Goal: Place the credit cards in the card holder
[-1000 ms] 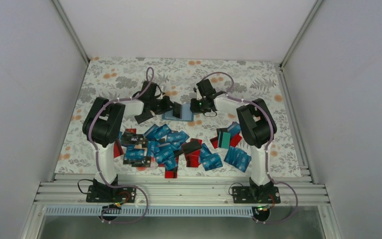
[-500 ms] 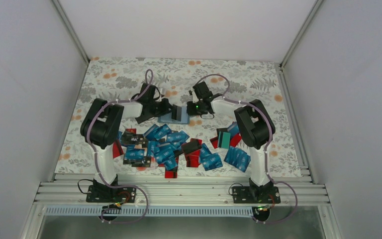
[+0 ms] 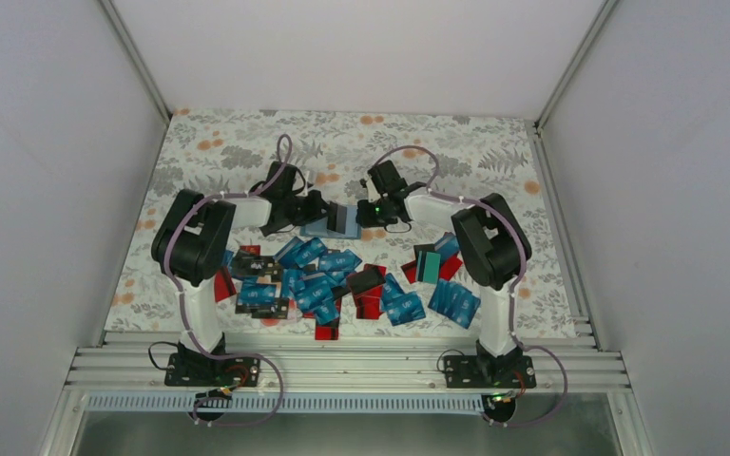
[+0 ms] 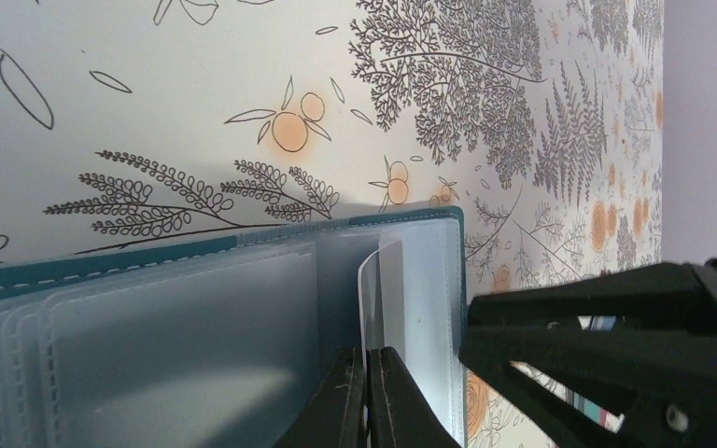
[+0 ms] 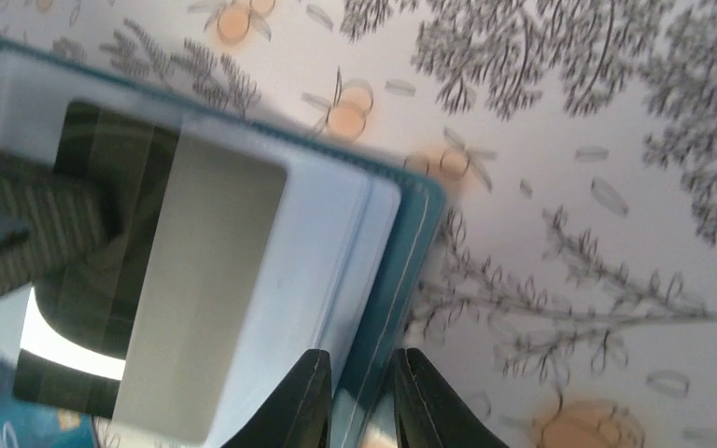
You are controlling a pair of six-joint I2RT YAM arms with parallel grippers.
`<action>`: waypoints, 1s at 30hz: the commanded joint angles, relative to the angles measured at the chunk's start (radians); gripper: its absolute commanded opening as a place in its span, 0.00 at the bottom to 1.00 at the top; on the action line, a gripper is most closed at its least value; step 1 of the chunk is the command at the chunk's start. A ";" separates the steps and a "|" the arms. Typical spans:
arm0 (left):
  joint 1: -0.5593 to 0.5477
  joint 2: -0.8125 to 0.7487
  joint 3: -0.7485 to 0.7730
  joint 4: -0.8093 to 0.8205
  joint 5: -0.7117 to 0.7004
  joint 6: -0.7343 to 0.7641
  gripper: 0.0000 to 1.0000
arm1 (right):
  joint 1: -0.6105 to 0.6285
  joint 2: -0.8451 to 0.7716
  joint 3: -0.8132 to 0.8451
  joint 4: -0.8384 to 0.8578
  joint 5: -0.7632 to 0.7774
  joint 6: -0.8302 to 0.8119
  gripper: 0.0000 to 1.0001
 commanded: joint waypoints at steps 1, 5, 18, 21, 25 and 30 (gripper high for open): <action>-0.008 -0.006 -0.022 -0.040 -0.013 0.013 0.02 | 0.018 -0.070 -0.050 -0.040 -0.043 -0.024 0.20; -0.014 -0.003 -0.021 -0.040 -0.014 0.011 0.02 | 0.017 -0.072 -0.074 -0.024 -0.061 -0.020 0.19; -0.023 0.004 -0.006 -0.056 -0.020 0.013 0.02 | 0.017 -0.025 -0.082 -0.001 -0.062 -0.011 0.08; -0.027 0.010 0.000 -0.057 -0.019 0.012 0.02 | 0.017 -0.026 -0.079 0.001 -0.064 -0.012 0.08; -0.039 0.018 0.011 -0.058 -0.017 0.011 0.02 | 0.018 -0.025 -0.077 0.001 -0.067 -0.011 0.08; -0.054 0.022 0.018 -0.050 -0.020 -0.007 0.02 | 0.018 -0.025 -0.072 0.001 -0.069 -0.012 0.08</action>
